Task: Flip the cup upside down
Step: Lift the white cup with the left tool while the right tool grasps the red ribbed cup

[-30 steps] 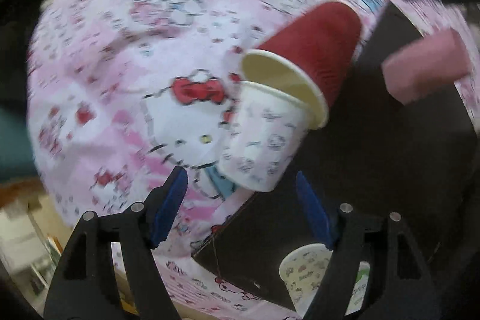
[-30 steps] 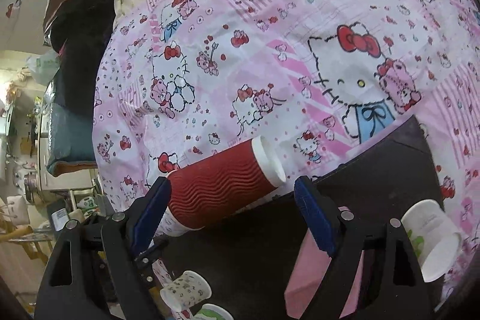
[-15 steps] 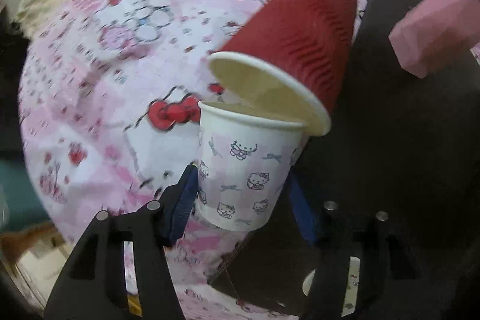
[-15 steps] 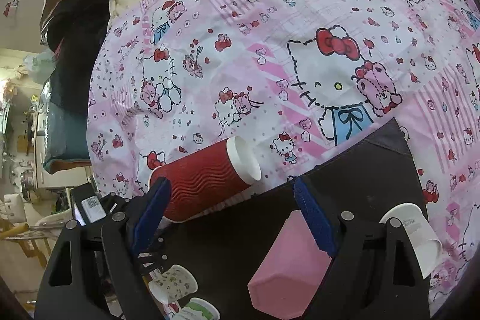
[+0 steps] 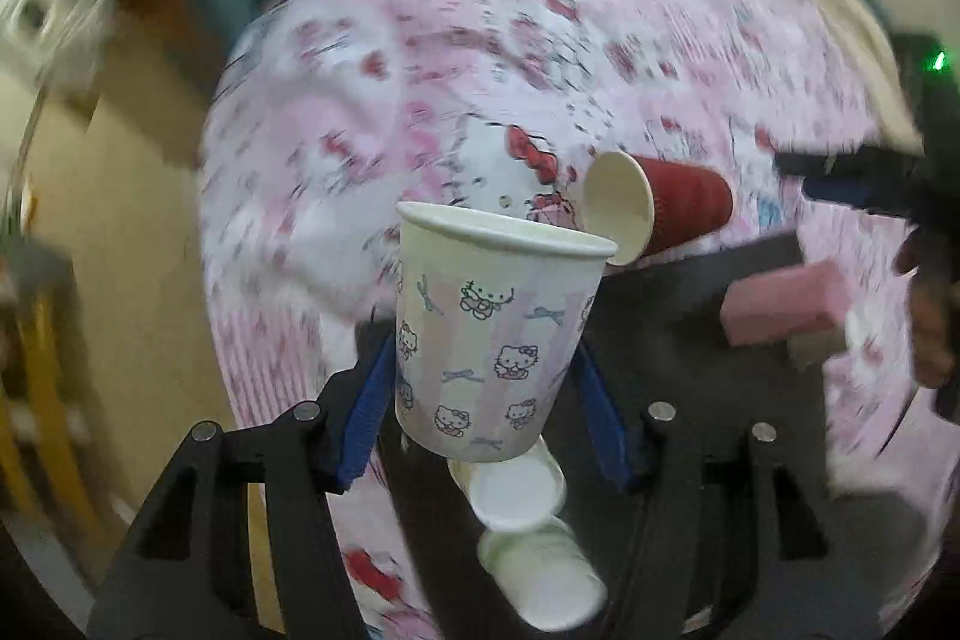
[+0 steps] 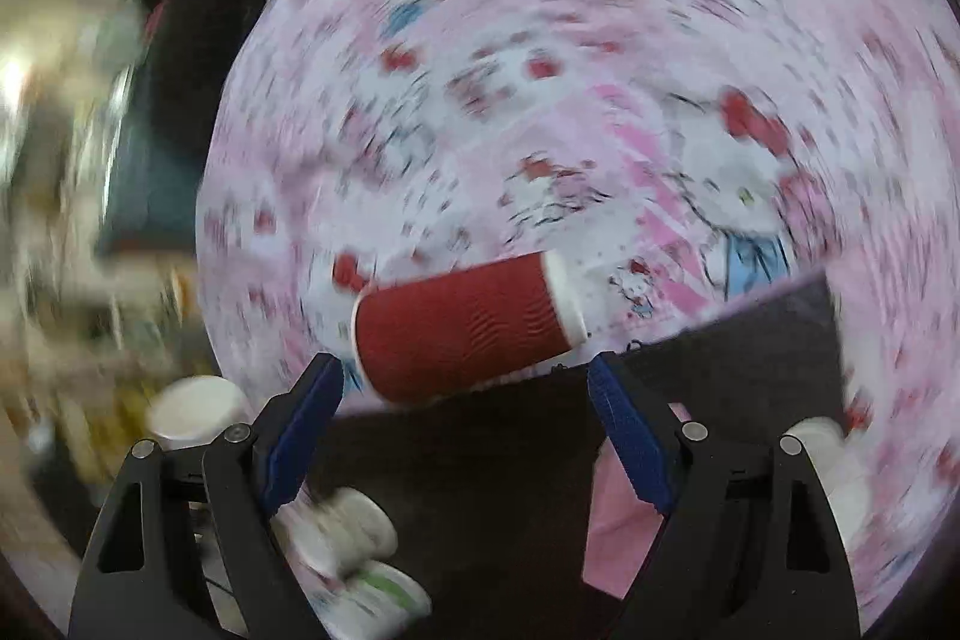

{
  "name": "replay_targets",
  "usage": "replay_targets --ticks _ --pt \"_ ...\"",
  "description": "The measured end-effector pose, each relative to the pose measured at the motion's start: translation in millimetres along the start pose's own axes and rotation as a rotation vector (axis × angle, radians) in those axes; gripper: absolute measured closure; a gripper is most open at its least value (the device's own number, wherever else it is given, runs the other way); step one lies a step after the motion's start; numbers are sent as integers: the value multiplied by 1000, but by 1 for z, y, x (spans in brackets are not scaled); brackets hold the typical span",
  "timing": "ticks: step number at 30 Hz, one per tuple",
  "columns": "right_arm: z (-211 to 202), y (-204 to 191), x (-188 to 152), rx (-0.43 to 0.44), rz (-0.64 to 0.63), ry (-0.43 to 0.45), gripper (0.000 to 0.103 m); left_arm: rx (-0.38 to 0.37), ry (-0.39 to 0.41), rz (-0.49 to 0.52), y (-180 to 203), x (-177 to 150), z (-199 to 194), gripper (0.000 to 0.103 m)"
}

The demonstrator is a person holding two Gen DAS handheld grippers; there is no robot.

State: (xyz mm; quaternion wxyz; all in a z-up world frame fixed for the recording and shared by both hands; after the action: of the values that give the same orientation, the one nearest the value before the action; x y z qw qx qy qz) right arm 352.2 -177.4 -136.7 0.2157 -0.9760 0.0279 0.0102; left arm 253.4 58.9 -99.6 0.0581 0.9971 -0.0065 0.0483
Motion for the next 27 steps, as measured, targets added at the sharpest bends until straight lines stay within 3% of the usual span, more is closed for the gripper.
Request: replay_targets --ticks 2,5,10,13,18,27 --pt "2 -15 1 -131 -195 -26 17 21 -3 -118 -14 -21 -1 46" --pt "6 -29 5 -345 -452 -43 17 -68 -34 -244 -25 -46 5 46" --pt "38 -35 6 -606 -821 -160 17 -107 -22 -286 -26 -68 17 46" --pt "63 -29 0 -790 -1104 -224 17 -112 -40 -282 -27 -69 30 46" --pt "89 -19 -6 -865 -1316 -334 17 -119 -28 -276 -28 -56 36 46" --pt "131 -32 -4 -794 -1434 -397 18 -107 -16 -248 -27 -52 33 46"
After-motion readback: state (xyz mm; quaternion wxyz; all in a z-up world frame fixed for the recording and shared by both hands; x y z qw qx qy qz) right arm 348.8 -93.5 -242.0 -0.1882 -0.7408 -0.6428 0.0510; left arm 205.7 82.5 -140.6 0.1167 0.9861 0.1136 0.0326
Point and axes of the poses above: each gripper's, at about its wrist camera, not at the fingertips, and z roughly the way its jaws point, y to its right, x to its top, the point moved 10 cm from there along z, roughly the way its jaws point, and after that the axes turned 9 degrees about -y, right-handed, at the moved point
